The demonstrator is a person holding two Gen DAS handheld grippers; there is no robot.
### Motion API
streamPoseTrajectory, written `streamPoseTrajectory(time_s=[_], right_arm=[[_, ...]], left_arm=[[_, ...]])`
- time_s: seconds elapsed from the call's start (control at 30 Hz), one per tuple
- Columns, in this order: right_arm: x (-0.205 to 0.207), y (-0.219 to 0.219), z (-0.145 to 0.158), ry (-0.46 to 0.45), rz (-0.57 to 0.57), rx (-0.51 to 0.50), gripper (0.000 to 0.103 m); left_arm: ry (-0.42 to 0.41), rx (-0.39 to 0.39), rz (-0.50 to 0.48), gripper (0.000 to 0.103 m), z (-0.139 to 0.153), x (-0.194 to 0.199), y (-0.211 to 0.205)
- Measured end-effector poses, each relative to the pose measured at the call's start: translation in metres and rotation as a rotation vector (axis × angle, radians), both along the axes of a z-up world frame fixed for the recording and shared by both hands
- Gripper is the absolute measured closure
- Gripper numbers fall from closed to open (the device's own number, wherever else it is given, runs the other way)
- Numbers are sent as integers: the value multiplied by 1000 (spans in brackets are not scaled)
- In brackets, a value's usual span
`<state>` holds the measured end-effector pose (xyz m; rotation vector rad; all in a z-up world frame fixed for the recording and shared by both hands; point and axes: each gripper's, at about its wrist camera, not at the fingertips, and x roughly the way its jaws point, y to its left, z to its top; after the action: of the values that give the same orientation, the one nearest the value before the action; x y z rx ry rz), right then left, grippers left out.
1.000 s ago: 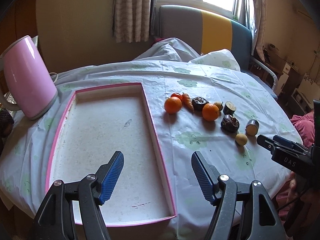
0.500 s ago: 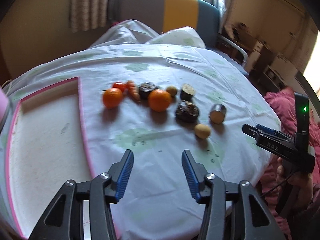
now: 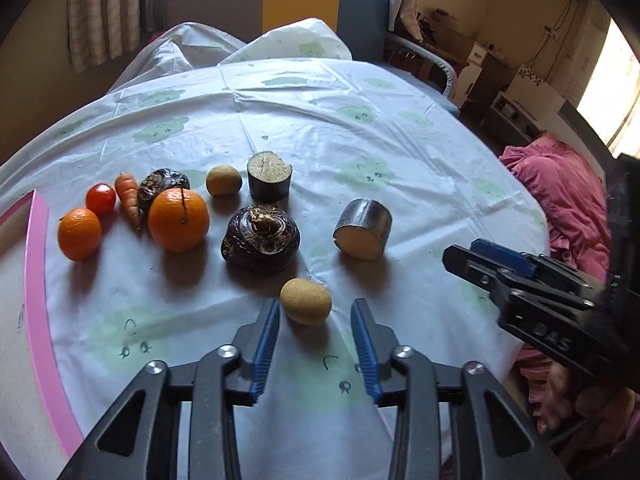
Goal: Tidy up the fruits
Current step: 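Grasp the small brown potato with the left gripper while the right grasps the dark eggplant chunk, then carry the potato into the tray and open the left gripper while the right drops the eggplant chunk there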
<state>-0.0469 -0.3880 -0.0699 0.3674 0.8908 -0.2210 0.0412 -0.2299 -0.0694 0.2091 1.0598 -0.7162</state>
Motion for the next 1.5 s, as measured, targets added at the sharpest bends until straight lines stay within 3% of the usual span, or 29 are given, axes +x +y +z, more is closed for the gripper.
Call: streamPoseTrajectory(time_s=[0.1, 0.27, 0.43, 0.63, 0.67, 0.7, 0.73, 0.8, 1.17, 1.5], right_arm=[[4, 2, 1, -21, 24, 34, 60], [21, 13, 6, -51, 101, 71, 59], [46, 33, 10, -61, 200, 27, 48], [69, 49, -2, 4, 253, -69, 47], [71, 51, -4, 15, 255, -88, 50], [72, 52, -6, 23, 259, -104, 61], [73, 54, -8, 34, 261, -117, 66], [72, 56, -11, 44, 262, -136, 70], [67, 62, -10, 50, 234, -168, 72], [51, 77, -3, 55, 250, -163, 72]], left_arm=[[24, -2, 22, 76, -8, 6, 0], [23, -32, 37, 76, -5, 7, 12], [9, -52, 91, 76, 9, 7, 38], [-22, -63, 191, 76, 27, 14, 76], [-27, -64, 210, 76, 29, 15, 83], [-33, -65, 235, 76, 31, 17, 92], [-38, -65, 259, 76, 33, 18, 100], [-46, -55, 311, 76, 34, 21, 118], [-54, 70, 627, 76, 12, 31, 234], [-58, 95, 695, 76, 0, 22, 259]])
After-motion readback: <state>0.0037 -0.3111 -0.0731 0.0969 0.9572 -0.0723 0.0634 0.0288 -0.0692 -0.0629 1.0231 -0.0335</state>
